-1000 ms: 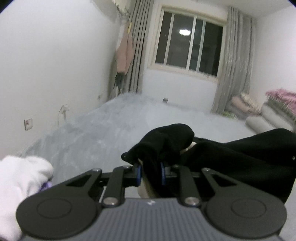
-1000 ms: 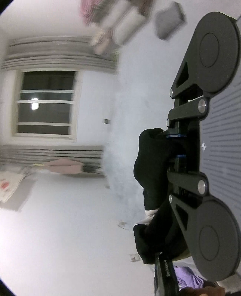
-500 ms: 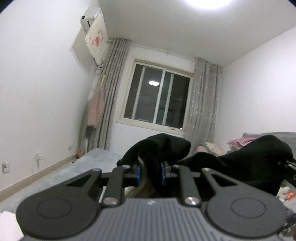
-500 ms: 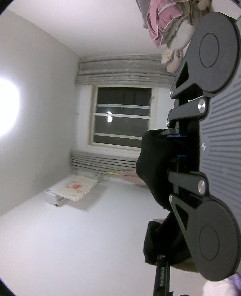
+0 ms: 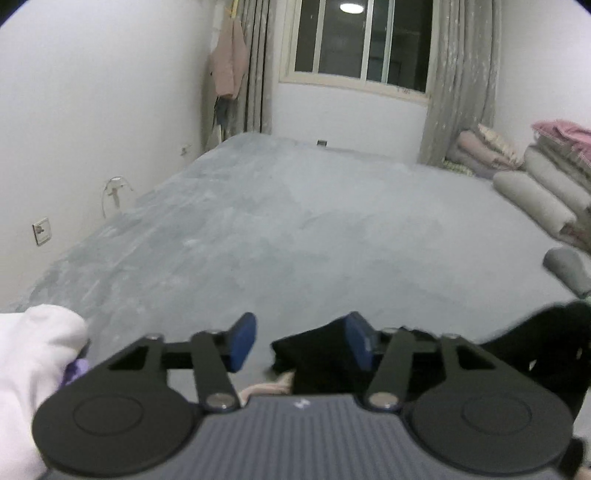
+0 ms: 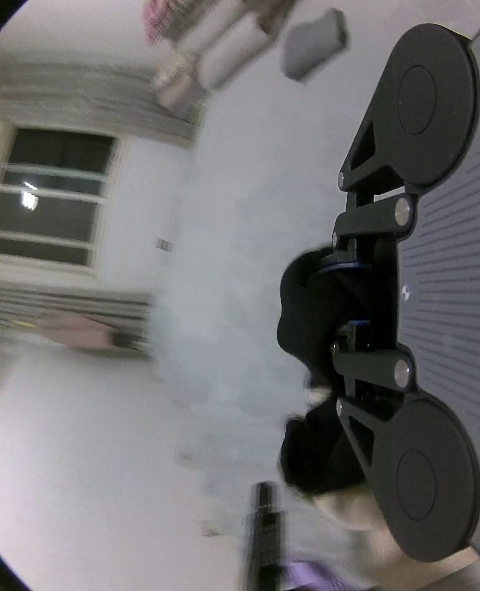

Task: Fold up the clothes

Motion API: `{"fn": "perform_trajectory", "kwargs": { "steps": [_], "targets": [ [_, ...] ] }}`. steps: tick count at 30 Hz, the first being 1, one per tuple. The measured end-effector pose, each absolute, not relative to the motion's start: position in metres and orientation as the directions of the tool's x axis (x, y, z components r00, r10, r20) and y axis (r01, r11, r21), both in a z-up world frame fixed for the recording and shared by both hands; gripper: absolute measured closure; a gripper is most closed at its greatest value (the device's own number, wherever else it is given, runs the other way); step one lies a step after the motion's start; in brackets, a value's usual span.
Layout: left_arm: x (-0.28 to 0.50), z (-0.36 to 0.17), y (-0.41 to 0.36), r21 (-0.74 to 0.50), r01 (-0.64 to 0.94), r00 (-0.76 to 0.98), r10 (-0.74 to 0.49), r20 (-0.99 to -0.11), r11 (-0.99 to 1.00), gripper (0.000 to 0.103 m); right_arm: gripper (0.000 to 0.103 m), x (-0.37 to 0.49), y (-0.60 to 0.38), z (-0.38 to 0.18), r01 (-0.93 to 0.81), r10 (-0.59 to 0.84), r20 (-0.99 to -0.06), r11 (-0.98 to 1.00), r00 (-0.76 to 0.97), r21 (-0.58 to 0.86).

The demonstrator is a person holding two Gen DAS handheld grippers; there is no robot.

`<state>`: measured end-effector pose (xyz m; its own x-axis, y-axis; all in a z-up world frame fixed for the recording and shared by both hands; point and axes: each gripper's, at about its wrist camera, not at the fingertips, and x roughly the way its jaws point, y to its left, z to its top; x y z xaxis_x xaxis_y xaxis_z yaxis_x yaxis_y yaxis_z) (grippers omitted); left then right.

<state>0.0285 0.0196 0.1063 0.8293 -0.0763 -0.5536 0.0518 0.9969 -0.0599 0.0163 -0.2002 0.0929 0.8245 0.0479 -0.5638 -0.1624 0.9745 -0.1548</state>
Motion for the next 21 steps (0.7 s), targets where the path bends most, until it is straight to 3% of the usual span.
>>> {"fn": "perform_trajectory", "kwargs": {
  "steps": [4, 7, 15, 18, 21],
  "targets": [
    [0.022, 0.091, 0.006, 0.007, 0.151, 0.812, -0.120, -0.571, 0.988, 0.032, 0.070, 0.021, -0.202, 0.080, -0.219, 0.059, -0.622, 0.958, 0.781, -0.184],
    [0.016, 0.079, -0.013, 0.057, 0.227, 0.792, -0.150, -0.592, 0.972, 0.032, 0.066, 0.021, -0.212, 0.082, -0.192, 0.045, -0.608, 0.965, 0.793, -0.178],
    [0.032, 0.075, -0.013, 0.074, 0.204, 0.805, -0.124, -0.580, 0.976, 0.031, 0.065, 0.020, -0.238, 0.087, -0.120, 0.006, -0.572, 0.980, 0.820, -0.161],
    [0.043, 0.066, -0.014, 0.070, 0.237, 0.795, -0.152, -0.588, 0.969, 0.024, 0.066, 0.020, -0.240, 0.088, -0.143, 0.019, -0.577, 0.975, 0.817, -0.171],
    [0.051, 0.050, -0.025, 0.092, 0.269, 0.774, -0.158, -0.613, 0.959, 0.023, 0.071, 0.022, -0.240, 0.086, -0.163, 0.021, -0.588, 0.969, 0.808, -0.188]
  ]
}}
